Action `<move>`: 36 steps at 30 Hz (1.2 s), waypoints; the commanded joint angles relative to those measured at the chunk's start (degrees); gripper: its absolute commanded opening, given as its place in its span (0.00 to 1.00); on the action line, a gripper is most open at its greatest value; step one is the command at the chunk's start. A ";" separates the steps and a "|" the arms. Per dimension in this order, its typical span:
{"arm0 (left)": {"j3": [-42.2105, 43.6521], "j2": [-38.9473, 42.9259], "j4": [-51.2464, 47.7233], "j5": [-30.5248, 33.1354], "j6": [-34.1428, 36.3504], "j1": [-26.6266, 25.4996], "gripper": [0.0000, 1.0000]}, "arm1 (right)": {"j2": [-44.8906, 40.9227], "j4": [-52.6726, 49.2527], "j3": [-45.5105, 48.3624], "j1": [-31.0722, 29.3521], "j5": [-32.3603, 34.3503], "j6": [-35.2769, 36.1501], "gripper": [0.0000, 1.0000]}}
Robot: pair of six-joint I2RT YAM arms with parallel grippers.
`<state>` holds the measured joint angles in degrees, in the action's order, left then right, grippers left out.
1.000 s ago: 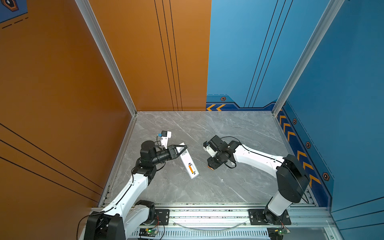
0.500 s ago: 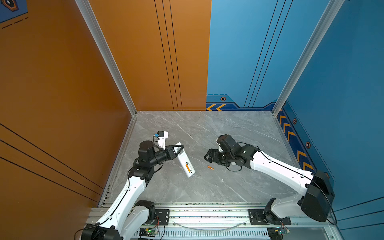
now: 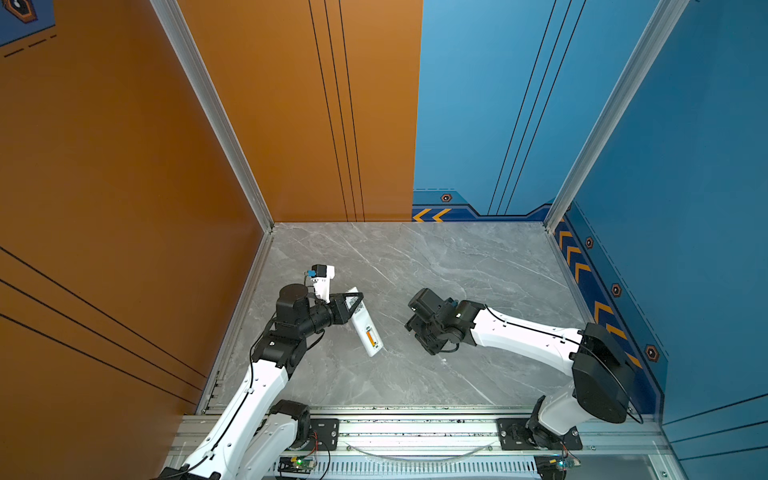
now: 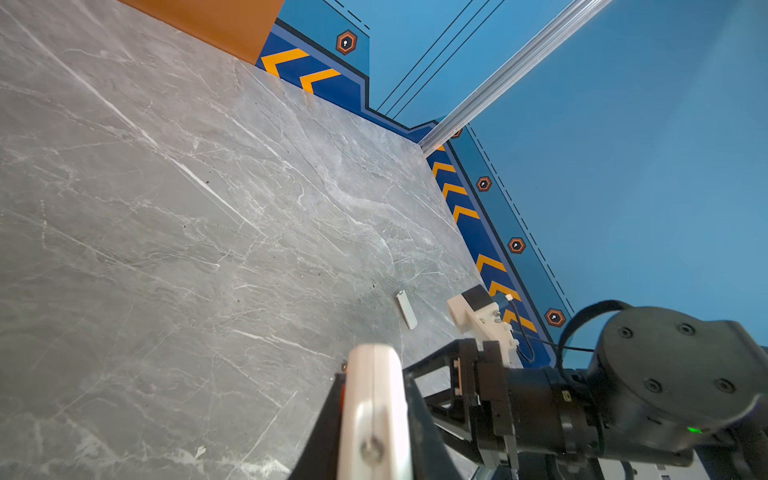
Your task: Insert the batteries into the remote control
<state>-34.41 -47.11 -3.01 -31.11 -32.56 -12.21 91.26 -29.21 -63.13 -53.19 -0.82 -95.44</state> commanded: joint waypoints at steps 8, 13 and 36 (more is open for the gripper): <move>-1.81 1.41 -2.53 3.51 3.10 -2.32 0.00 | 6.25 4.75 0.20 2.07 0.54 -8.09 0.65; -1.77 1.16 -2.71 3.68 3.15 -2.61 0.00 | 7.48 5.54 0.31 3.37 0.14 -8.45 0.63; -1.40 1.67 -2.97 5.00 3.61 -2.40 0.00 | 10.30 12.35 5.92 6.33 -3.62 -12.29 0.61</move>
<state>-34.52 -46.39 -5.85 -27.07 -29.95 -14.33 100.36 -17.74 -58.78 -47.53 -4.12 -106.19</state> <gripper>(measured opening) 0.204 0.614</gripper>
